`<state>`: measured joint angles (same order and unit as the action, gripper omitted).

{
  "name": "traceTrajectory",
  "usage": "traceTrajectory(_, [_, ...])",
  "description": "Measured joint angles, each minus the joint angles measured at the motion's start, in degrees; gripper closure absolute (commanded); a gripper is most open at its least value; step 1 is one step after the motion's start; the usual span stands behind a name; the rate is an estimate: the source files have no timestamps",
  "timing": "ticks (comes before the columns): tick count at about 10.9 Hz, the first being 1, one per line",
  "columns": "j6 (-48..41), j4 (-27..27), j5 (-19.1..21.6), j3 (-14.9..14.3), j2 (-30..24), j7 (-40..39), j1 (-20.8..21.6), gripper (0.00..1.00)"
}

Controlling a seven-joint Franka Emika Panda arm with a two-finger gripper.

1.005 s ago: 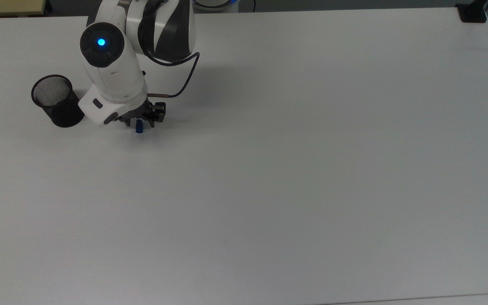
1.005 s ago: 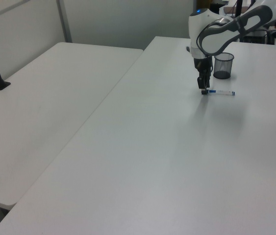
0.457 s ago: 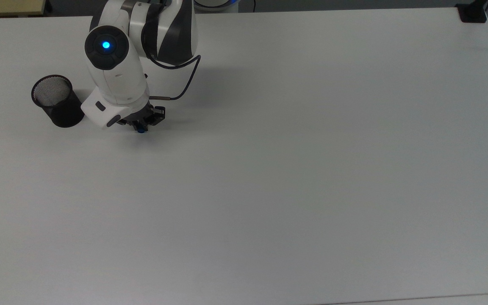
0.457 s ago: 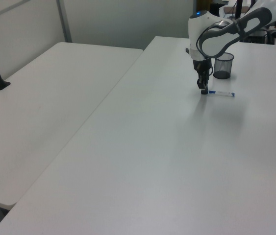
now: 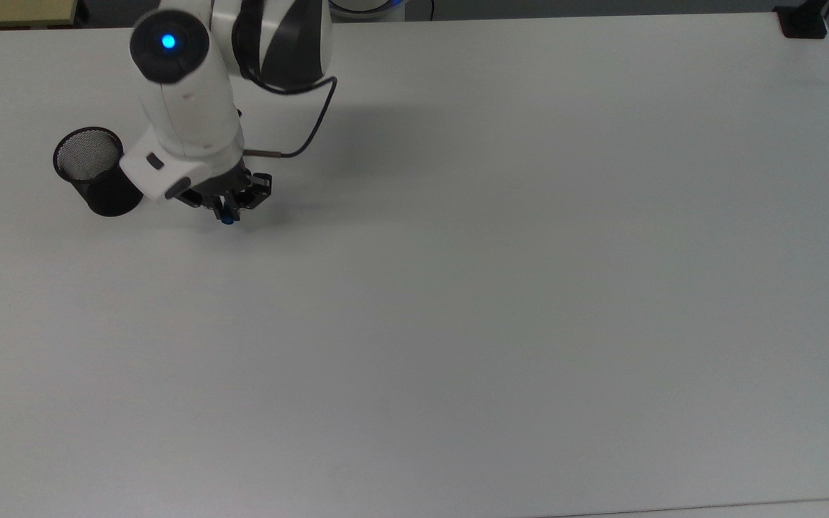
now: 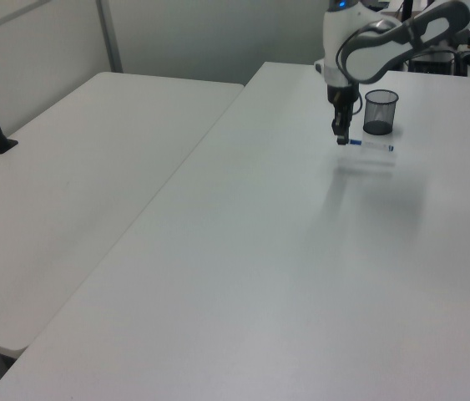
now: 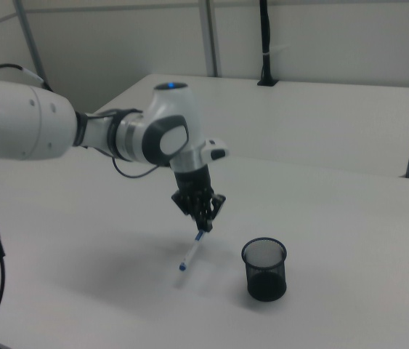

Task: Insert the marker
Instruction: 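Lift the marker and carry it over the black mesh cup, then lower the marker into the cup and open the gripper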

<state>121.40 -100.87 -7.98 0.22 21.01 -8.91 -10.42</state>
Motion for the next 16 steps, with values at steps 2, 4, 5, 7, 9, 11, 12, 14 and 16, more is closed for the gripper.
traceTrajectory(2, [0.5,0.5,0.0,-0.1,-3.6,0.0,-1.2,0.87])
traceTrajectory(4, [6.2,1.2,1.3,-0.2,-5.3,0.0,-3.7,0.87])
traceTrajectory(5, [9.1,1.3,2.0,-0.2,-5.7,0.0,-5.1,0.87])
traceTrajectory(7, [12.2,1.6,2.6,-0.2,-6.7,0.0,-7.7,0.87])
traceTrajectory(9, [14.4,1.6,2.9,-0.2,-7.9,0.0,-9.7,0.87])
traceTrajectory(11, [16.8,1.0,2.9,-0.3,-8.1,-1.1,-11.2,0.86])
traceTrajectory(12, [19.0,0.0,2.9,-0.3,-8.0,-2.0,-12.1,0.86])
traceTrajectory(14, [22.7,-1.8,2.9,-0.3,-7.5,-2.3,-13.8,0.86])
traceTrajectory(16, [23.4,-3.1,2.9,-0.2,-7.1,-3.4,-15.1,0.81])
